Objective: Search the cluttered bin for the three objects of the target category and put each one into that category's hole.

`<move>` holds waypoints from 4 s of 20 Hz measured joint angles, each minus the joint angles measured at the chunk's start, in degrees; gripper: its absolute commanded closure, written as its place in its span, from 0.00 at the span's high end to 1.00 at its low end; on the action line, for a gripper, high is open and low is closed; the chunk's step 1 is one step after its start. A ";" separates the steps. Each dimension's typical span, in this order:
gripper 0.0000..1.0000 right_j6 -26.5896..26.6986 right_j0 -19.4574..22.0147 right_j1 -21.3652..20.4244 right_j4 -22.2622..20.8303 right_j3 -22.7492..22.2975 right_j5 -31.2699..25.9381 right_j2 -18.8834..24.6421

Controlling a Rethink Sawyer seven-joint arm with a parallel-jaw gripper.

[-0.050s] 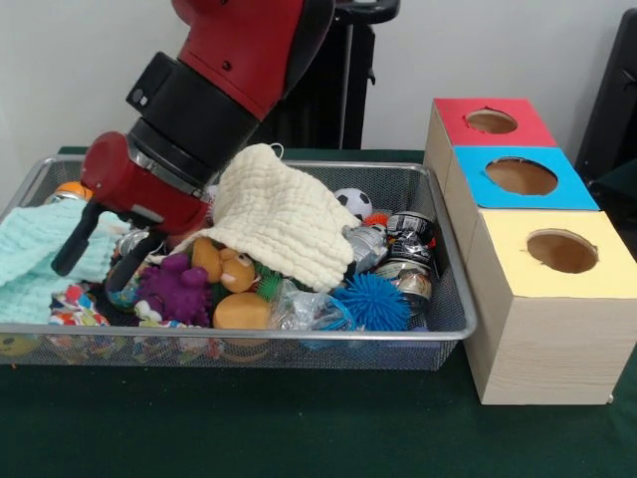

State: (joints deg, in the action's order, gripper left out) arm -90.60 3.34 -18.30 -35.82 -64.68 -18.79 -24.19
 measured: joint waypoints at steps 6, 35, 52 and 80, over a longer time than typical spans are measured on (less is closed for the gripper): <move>1.00 0.00 4.57 -1.56 7.93 -2.51 -0.01 2.20; 1.00 0.00 2.99 -4.56 16.09 -8.83 -0.02 7.55; 1.00 0.00 -4.37 -1.85 8.32 -6.45 4.95 3.96; 1.00 0.00 -6.09 7.60 4.10 -2.01 11.35 -5.56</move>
State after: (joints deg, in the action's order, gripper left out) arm -90.60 -2.74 -10.70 -31.72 -66.69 -7.44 -29.74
